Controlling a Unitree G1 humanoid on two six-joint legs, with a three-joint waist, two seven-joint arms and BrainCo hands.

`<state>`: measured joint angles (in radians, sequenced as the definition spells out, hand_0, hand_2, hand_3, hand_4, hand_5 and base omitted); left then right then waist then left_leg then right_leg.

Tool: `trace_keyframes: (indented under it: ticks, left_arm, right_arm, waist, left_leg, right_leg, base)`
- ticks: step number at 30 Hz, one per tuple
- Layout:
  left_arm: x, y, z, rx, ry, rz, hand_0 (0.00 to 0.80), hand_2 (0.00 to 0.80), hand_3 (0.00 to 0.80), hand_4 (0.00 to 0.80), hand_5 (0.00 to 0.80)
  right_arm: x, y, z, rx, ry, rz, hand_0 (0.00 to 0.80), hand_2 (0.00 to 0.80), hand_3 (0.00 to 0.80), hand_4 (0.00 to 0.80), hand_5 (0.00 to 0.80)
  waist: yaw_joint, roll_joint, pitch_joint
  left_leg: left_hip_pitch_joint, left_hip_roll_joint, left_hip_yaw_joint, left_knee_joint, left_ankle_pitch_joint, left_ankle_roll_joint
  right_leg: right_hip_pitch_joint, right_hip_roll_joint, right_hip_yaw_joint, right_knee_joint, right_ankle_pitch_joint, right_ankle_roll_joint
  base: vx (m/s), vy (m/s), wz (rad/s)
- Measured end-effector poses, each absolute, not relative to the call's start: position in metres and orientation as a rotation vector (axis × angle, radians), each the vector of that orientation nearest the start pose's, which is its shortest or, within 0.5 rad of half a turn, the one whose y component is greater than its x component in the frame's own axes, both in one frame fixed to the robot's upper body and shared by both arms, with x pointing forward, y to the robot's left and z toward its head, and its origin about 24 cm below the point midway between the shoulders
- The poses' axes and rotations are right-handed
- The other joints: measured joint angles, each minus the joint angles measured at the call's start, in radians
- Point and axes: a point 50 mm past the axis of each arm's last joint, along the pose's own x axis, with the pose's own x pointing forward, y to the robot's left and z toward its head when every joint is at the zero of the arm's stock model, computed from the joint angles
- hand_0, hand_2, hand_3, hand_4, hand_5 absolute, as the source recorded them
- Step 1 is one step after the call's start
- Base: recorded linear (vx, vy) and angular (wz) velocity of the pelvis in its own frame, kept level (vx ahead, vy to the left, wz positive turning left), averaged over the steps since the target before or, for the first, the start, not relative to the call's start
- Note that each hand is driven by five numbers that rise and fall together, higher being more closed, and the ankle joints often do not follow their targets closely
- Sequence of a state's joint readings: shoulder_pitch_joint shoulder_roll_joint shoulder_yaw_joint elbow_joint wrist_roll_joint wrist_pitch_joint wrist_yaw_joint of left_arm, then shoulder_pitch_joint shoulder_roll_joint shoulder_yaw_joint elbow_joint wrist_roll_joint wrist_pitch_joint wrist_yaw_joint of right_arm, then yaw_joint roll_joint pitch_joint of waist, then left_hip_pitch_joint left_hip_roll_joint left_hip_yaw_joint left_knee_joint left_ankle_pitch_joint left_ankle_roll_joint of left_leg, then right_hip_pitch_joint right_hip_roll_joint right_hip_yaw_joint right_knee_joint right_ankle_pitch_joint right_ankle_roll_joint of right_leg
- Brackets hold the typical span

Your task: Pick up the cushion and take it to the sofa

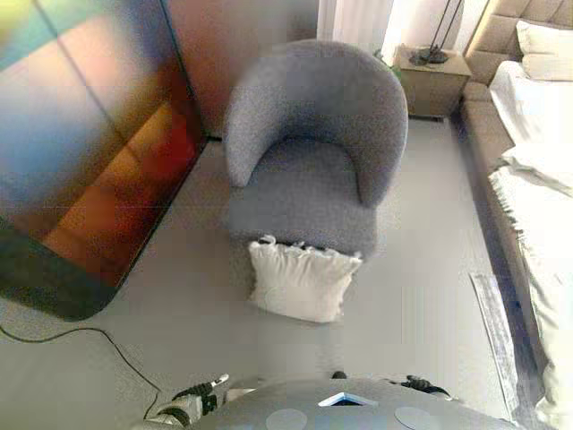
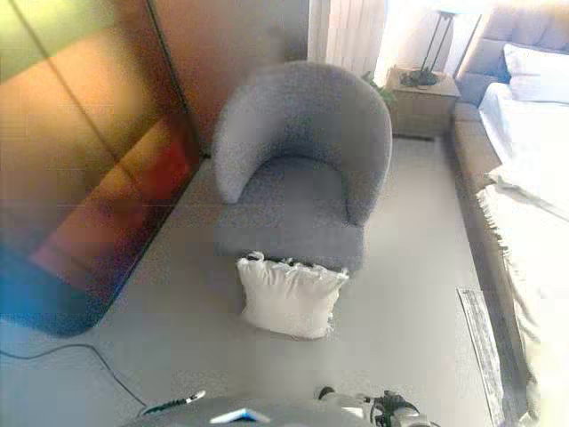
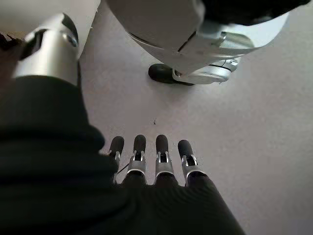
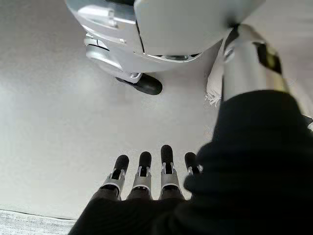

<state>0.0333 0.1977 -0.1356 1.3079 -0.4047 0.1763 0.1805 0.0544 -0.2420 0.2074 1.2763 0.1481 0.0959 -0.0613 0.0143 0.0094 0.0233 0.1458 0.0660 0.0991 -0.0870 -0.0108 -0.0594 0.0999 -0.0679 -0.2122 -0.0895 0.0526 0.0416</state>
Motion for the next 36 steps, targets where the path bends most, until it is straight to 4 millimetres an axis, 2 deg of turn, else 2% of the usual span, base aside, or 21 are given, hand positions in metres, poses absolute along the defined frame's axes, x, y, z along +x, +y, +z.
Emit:
trace_keyframes:
  ticks: [20, 31, 33, 36]
  left_arm:
    - [0.032, 0.226, -0.173, 0.016, 1.51, 0.432, 0.0, 0.0, 0.0, 0.0, 0.0]
    - [0.032, 0.226, -0.173, 0.02, 1.511, 0.437, 0.0, 0.0, 0.0, 0.0, 0.0]
    - [0.037, 0.227, -0.173, 0.021, 1.5, 0.44, 0.0, 0.0, 0.0, 0.0, 0.0]
    - [0.046, 0.23, -0.171, 0.022, 1.486, 0.452, 0.0, 0.0, 0.0, 0.0, 0.0]
  right_arm:
    - [0.043, -0.237, -0.17, -0.25, 1.44, -0.143, 0.0, 0.0, 0.0, 0.0, 0.0]
    - [0.043, -0.237, -0.17, -0.249, 1.439, -0.142, 0.0, 0.0, 0.0, 0.0, 0.0]
    - [0.049, -0.237, -0.169, -0.247, 1.43, -0.134, 0.0, 0.0, 0.0, 0.0, 0.0]
    - [0.069, -0.236, -0.167, -0.251, 1.394, -0.128, 0.0, 0.0, 0.0, 0.0, 0.0]
  waist:
    - [0.001, 0.002, -0.016]
    - [0.0, 0.004, -0.014]
    - [0.001, -0.001, -0.002]
    - [0.003, -0.025, 0.057]
  left_leg:
    - [0.001, 0.0, -0.001, 0.0, 0.0, 0.0]
    - [-0.005, 0.004, -0.001, 0.016, -0.001, -0.002]
    - [-0.045, 0.009, -0.002, 0.1, -0.025, -0.007]
    - [-0.145, 0.008, -0.003, 0.305, -0.023, -0.018]
  right_leg:
    - [0.001, 0.0, -0.002, 0.0, 0.0, 0.0]
    - [0.001, 0.005, 0.001, 0.001, -0.003, -0.003]
    - [-0.018, 0.005, 0.003, 0.019, -0.013, -0.005]
    - [-0.046, -0.006, 0.009, 0.072, -0.031, -0.031]
  base:
    - [0.0, 0.0, 0.0]
    - [-0.021, -0.093, 0.0]
    - [-0.101, -0.153, 0.02]
    - [-0.102, -0.134, -0.08]
